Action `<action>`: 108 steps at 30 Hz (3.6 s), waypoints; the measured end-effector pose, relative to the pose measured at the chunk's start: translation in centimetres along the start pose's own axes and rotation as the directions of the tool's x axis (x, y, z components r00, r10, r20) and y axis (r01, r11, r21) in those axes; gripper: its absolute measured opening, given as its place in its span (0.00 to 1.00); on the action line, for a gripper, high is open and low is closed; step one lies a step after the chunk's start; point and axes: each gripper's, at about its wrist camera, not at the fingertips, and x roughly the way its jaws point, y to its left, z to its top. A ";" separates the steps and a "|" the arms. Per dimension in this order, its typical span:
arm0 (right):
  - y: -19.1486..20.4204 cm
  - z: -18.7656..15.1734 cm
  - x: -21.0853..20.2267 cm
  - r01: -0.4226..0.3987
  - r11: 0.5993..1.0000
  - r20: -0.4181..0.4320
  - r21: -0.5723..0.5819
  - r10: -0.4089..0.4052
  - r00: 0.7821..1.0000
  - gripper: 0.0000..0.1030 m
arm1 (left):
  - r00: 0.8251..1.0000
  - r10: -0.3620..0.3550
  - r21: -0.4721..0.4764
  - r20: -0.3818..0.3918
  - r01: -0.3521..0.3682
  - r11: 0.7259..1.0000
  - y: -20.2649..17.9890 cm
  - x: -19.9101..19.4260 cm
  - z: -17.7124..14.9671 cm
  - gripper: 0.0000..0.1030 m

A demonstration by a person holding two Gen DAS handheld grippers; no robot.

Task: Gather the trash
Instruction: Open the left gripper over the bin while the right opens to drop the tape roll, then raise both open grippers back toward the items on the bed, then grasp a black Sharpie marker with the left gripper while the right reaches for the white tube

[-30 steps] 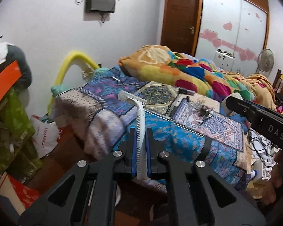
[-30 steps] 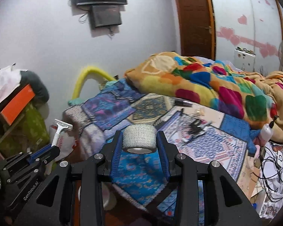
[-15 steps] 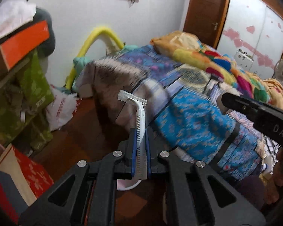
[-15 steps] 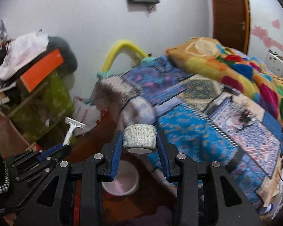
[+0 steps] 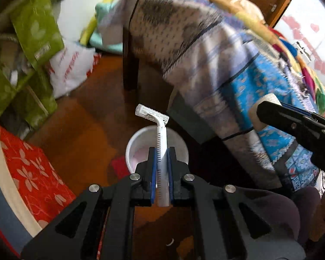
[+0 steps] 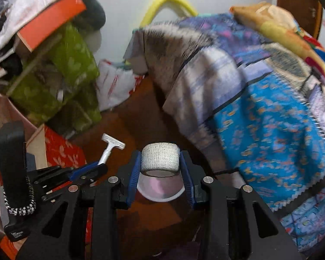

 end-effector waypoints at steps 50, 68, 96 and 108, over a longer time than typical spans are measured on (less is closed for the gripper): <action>-6.6 -1.0 -13.6 0.061 0.997 0.205 0.053 -0.071 0.976 0.45 | 0.955 0.029 0.151 0.297 -0.077 0.985 -11.6 -13.6 1.0 0.38; -20.8 -5.3 -24.2 0.187 0.945 0.336 0.270 -0.274 0.901 0.46 | 0.942 -0.141 0.338 0.305 0.031 0.940 -29.0 -13.0 3.7 0.52; -41.4 -1.8 -11.7 0.136 0.874 0.130 0.467 -0.220 0.967 0.46 | 0.983 -0.176 0.465 0.048 0.134 0.875 -41.9 6.3 12.9 0.52; -43.0 -0.2 -8.0 0.053 0.904 0.118 0.425 -0.114 0.986 0.14 | 0.971 -0.240 0.458 0.005 0.211 0.864 -42.6 8.5 13.6 0.52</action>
